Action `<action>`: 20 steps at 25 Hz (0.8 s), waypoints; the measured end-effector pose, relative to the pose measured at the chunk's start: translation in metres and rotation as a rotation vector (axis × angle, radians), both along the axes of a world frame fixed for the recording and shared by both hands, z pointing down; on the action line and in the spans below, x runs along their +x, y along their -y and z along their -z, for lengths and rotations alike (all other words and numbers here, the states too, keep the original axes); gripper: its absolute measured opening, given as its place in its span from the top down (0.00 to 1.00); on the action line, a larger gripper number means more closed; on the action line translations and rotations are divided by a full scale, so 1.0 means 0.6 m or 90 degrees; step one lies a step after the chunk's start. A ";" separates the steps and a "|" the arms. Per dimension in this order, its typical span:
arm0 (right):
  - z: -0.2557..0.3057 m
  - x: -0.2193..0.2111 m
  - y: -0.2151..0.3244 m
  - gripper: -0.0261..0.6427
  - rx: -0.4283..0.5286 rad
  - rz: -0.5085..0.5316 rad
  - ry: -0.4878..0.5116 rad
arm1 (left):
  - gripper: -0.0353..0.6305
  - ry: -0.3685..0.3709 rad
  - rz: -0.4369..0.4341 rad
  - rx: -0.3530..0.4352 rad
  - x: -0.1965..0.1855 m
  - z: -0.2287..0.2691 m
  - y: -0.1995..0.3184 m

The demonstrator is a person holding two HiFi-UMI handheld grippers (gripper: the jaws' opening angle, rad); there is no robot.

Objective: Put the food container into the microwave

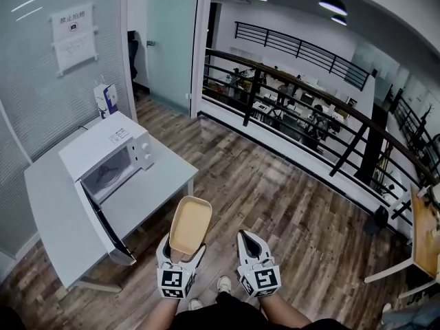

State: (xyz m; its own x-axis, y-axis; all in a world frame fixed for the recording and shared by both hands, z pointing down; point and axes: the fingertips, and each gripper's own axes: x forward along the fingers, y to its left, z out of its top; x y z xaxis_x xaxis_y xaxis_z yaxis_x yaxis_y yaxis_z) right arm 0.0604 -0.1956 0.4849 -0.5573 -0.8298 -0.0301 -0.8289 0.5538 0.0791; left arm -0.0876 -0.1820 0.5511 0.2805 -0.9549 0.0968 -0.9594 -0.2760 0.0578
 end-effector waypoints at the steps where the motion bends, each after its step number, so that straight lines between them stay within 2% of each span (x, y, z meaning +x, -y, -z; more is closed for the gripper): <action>1: -0.001 -0.003 0.008 0.96 0.001 0.002 -0.006 | 0.24 -0.001 0.000 0.001 -0.001 0.000 0.007; 13: 0.010 -0.010 0.182 0.96 0.011 0.053 0.006 | 0.24 0.003 0.041 0.000 0.000 0.006 0.151; 20: 0.005 -0.009 0.294 0.96 0.001 0.101 0.010 | 0.24 0.004 0.098 -0.010 -0.007 0.000 0.239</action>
